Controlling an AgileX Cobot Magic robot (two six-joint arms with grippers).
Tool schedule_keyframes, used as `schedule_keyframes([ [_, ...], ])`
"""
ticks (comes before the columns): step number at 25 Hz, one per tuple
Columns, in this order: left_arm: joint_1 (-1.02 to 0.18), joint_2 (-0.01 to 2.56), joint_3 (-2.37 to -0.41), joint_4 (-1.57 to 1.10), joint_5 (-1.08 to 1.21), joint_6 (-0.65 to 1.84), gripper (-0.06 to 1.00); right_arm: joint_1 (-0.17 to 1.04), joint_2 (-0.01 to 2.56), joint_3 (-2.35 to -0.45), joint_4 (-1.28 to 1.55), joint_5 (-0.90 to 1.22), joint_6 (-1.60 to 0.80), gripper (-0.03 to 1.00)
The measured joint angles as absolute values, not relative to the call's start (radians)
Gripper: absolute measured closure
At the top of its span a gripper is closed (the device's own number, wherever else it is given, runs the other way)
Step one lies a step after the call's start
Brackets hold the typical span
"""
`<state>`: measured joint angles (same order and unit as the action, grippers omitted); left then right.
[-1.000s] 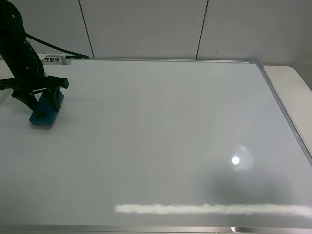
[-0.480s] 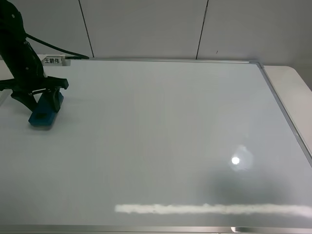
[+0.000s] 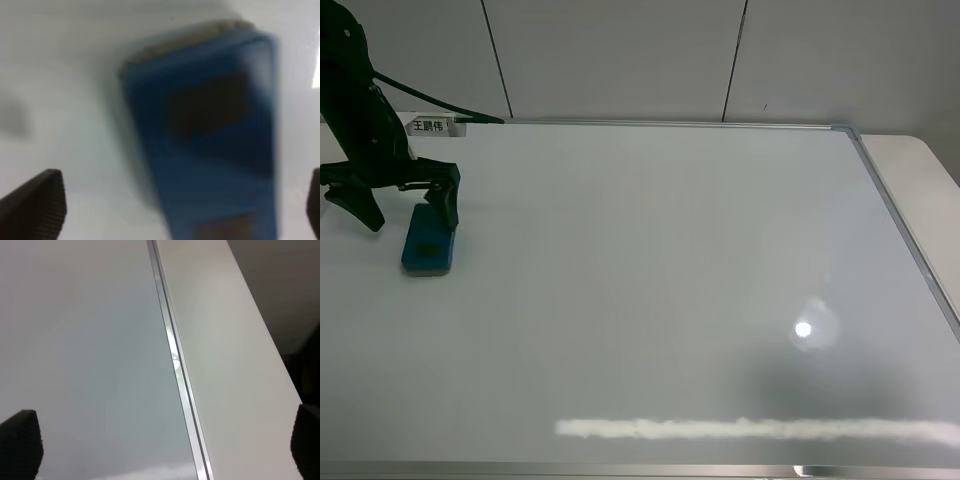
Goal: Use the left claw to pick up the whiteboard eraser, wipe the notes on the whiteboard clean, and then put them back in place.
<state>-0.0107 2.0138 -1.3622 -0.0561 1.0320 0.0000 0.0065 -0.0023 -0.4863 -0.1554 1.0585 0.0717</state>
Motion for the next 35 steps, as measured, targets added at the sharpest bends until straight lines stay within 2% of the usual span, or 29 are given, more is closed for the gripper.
schedule_keyframes([
  [5,-0.022,1.964,-1.362,-0.055,1.011,0.000,-0.04,0.006,-0.002,-0.486,-0.155,1.058,0.072,-0.02],
  [10,-0.052,1.772,-1.360,-0.053,1.005,0.000,-0.04,0.006,-0.002,-0.486,-0.155,1.058,0.072,-0.02],
  [15,-0.072,1.493,-1.282,-0.042,0.972,0.000,-0.04,0.006,-0.002,-0.486,-0.155,1.058,0.072,-0.02],
  [24,-0.072,0.974,-1.004,0.014,0.935,0.000,-0.05,0.006,-0.002,-0.486,-0.155,1.058,0.072,-0.02],
  [35,-0.072,0.397,-0.846,0.091,0.954,-0.039,-0.05,0.006,-0.002,-0.486,-0.155,1.058,0.072,-0.02],
])
